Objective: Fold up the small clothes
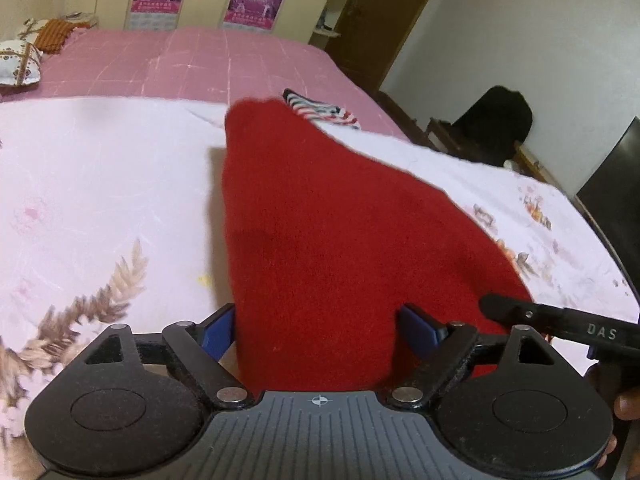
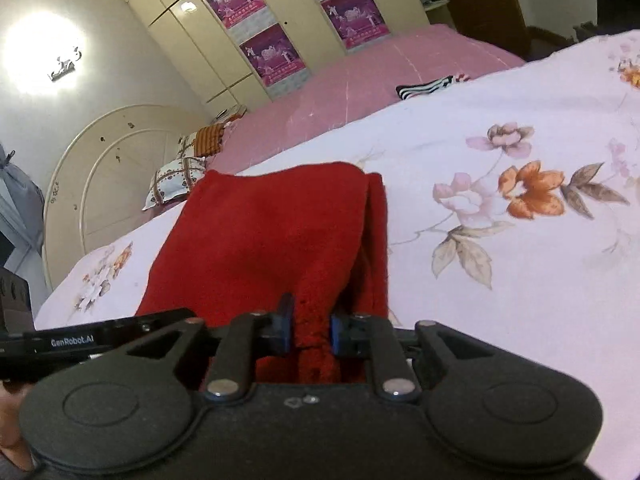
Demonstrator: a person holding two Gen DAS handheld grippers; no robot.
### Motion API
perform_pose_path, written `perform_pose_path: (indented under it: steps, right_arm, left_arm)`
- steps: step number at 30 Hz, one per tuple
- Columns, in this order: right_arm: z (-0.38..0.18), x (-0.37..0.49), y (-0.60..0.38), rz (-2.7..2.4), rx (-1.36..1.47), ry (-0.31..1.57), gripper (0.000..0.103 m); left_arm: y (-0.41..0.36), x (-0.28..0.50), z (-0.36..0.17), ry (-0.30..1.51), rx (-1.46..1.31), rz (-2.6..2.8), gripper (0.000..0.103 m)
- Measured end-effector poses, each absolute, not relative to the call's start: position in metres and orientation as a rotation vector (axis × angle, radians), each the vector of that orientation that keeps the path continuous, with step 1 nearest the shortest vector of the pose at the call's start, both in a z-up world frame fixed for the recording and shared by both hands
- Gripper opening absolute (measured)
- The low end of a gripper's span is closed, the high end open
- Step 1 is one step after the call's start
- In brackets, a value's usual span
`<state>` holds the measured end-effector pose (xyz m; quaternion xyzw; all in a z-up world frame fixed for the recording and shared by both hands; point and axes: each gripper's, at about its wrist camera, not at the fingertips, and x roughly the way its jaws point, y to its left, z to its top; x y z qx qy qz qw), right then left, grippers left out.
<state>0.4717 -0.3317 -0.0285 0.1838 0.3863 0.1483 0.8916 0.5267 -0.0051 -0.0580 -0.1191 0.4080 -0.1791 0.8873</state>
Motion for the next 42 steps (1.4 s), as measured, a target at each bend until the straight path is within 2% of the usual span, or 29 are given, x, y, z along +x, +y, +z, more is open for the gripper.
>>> perform_pose_path:
  steps: [1,2,3,8,12,14,15,22,26,28,29,30,32,34,35,38,41,42]
  right_arm:
    - [-0.024,0.467,-0.335,0.298,0.376,0.786,0.029]
    - [-0.016,0.462,-0.339,0.259,0.365,0.744,0.040]
    - [-0.009,0.458,-0.343,0.222,0.347,0.697,0.043]
    - [0.013,0.477,-0.333,0.207,0.206,0.591,0.038]
    - [-0.003,0.514,-0.306,0.241,0.059,0.661,0.036]
    - [-0.022,0.531,-0.296,0.196,-0.049,0.763,0.039]
    - [-0.028,0.531,-0.297,0.184,-0.056,0.754,0.040]
    - [-0.035,0.537,-0.334,0.262,0.288,0.774,0.045]
    - [-0.030,0.530,-0.357,0.296,0.477,0.707,0.037]
    - [-0.030,0.532,-0.362,0.365,0.534,0.711,0.020]
    - [-0.028,0.531,-0.359,0.364,0.503,0.698,0.012]
    - [-0.020,0.525,-0.353,0.314,0.400,0.637,0.009]
    - [-0.008,0.512,-0.338,0.270,0.221,0.542,0.009]
    - [-0.024,0.517,-0.316,0.177,0.009,0.612,0.009]
    - [-0.038,0.524,-0.310,0.149,-0.052,0.675,0.009]
    - [-0.041,0.521,-0.307,0.134,-0.075,0.668,0.012]
    - [-0.021,0.510,-0.312,0.119,-0.060,0.598,0.033]
    - [-0.012,0.501,-0.316,0.129,-0.052,0.551,0.035]
  left_arm:
    - [-0.004,0.526,-0.051,0.820,-0.244,-0.366,0.086]
    - [0.000,0.522,-0.044,0.777,-0.238,-0.356,0.086]
    - [0.004,0.519,-0.039,0.741,-0.229,-0.337,0.086]
    - [0.010,0.545,-0.038,0.726,-0.222,-0.255,0.086]
    - [-0.003,0.574,-0.058,0.801,-0.162,-0.258,0.086]
    - [-0.011,0.579,-0.064,0.812,-0.146,-0.257,0.088]
    - [-0.013,0.580,-0.065,0.812,-0.147,-0.253,0.089]
    - [-0.004,0.579,-0.069,0.829,-0.211,-0.267,0.090]
    - [-0.006,0.577,-0.069,0.820,-0.194,-0.267,0.090]
    - [-0.006,0.578,-0.069,0.821,-0.199,-0.264,0.090]
    - [-0.007,0.577,-0.067,0.812,-0.187,-0.259,0.090]
    - [-0.011,0.574,-0.065,0.794,-0.154,-0.250,0.090]
    - [-0.020,0.569,-0.062,0.770,-0.092,-0.224,0.090]
    - [-0.028,0.569,-0.061,0.779,-0.071,-0.199,0.090]
    - [-0.030,0.569,-0.059,0.783,-0.061,-0.194,0.090]
    - [-0.034,0.566,-0.051,0.768,0.011,-0.201,0.092]
    - [-0.025,0.550,-0.031,0.710,0.011,-0.204,0.092]
    - [-0.024,0.541,-0.024,0.684,0.004,-0.222,0.092]
